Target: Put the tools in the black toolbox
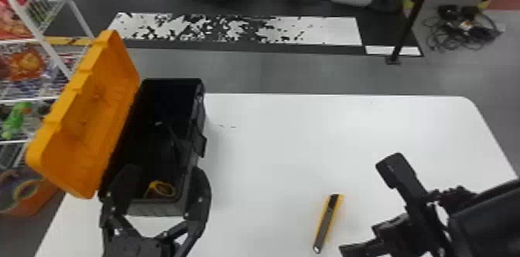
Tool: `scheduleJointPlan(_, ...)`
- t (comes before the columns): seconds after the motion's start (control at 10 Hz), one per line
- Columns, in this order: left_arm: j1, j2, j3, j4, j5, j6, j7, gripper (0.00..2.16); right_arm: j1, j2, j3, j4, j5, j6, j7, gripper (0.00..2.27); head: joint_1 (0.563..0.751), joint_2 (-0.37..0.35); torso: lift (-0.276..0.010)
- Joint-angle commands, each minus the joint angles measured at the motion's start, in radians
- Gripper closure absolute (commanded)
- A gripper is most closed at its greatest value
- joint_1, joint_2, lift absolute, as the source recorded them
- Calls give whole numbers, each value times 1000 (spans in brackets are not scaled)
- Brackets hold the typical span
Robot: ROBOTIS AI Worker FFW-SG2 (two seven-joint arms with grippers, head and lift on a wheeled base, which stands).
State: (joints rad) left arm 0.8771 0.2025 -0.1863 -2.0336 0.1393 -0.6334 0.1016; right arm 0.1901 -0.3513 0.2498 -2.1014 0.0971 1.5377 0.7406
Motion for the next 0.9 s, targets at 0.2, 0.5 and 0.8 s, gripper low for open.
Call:
scheduleJointPlan(0.2, -3, 2, 4, 9, 16, 1, -28, 46, -1, 106, -9, 0, 0, 34, -98, 117, 695, 59, -39)
scheduleJointPlan(0.5, -9, 2, 7, 27, 33, -5, -52, 46, -8, 164, 3, 1, -5, 34, -247, 107, 695, 86, -39)
scheduleJointPlan(0.8, -20, 2, 15, 46, 48, -12, -77, 46, 11, 229, 9, 6, -30, 34, -422, 124, 695, 95, -39)
